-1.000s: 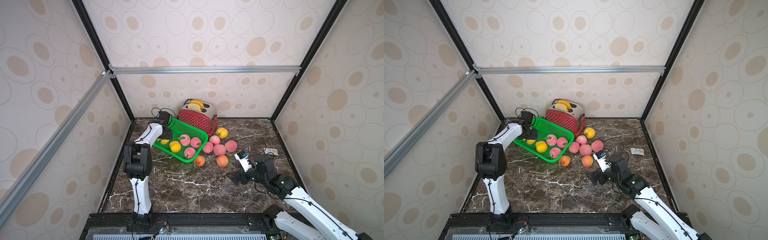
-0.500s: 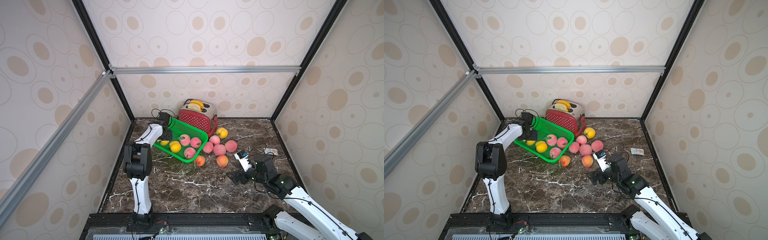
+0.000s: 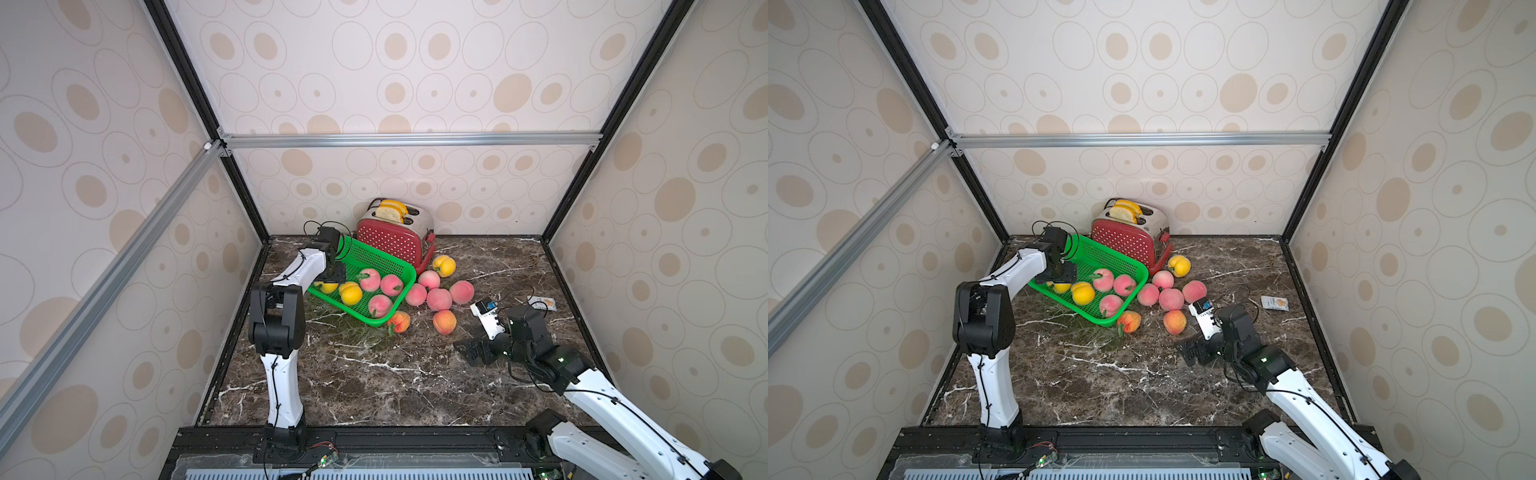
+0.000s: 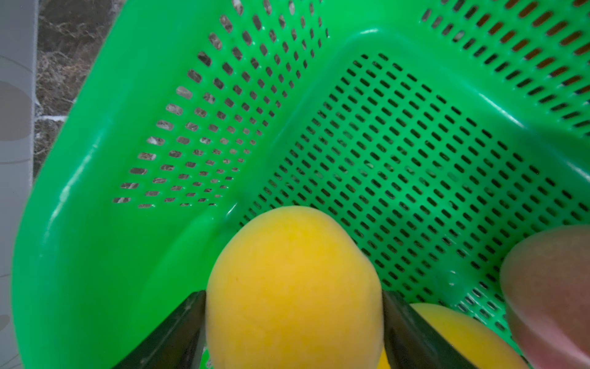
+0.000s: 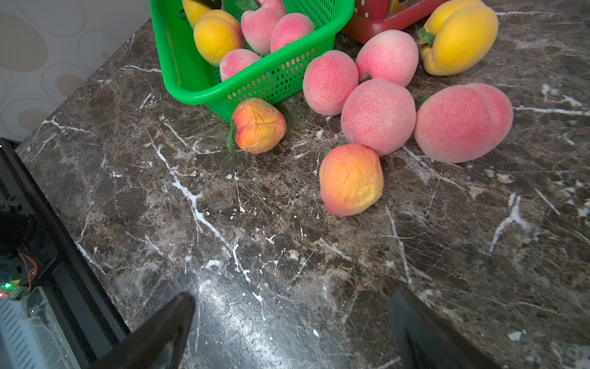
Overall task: Put the peaches into the basket
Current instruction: Place the peach in the basket.
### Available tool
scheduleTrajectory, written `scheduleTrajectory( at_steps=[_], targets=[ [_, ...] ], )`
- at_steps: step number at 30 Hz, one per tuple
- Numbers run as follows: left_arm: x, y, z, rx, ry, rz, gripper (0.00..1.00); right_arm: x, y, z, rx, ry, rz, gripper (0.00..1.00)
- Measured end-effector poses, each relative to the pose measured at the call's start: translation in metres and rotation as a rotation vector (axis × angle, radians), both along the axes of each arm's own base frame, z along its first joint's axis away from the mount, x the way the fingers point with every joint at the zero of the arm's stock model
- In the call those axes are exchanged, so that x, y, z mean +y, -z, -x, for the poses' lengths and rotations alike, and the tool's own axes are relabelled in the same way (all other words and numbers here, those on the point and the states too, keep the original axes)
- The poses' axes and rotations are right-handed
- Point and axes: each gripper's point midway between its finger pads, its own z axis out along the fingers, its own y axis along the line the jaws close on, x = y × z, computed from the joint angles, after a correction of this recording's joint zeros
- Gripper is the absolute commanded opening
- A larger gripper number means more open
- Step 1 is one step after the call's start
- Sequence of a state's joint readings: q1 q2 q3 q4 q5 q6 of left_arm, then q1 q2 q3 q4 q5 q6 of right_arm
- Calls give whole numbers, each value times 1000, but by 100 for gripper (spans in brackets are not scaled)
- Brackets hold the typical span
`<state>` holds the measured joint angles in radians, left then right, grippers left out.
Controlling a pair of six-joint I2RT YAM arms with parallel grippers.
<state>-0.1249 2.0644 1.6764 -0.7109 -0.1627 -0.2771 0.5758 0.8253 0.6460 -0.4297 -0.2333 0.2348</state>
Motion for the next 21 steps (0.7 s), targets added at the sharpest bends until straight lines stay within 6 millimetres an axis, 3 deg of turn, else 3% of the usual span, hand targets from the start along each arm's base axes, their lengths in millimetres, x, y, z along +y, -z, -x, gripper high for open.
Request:
scheduleTrajectory(
  at_steps=[7, 12, 15, 21],
  targets=[
    [1, -1, 0, 0, -2, -1, 97, -3, 0, -1, 2, 13, 2, 100],
    [1, -8, 0, -15, -1, 1, 98, -7, 2, -3, 7, 27, 10, 100],
    [0, -21, 0, -40, 1, 11, 98, -9, 3, -4, 9, 39, 15, 100],
    [-6, -71, 15, -141, 21, 44, 98, -14, 7, -14, 28, 73, 38, 100]
  ],
)
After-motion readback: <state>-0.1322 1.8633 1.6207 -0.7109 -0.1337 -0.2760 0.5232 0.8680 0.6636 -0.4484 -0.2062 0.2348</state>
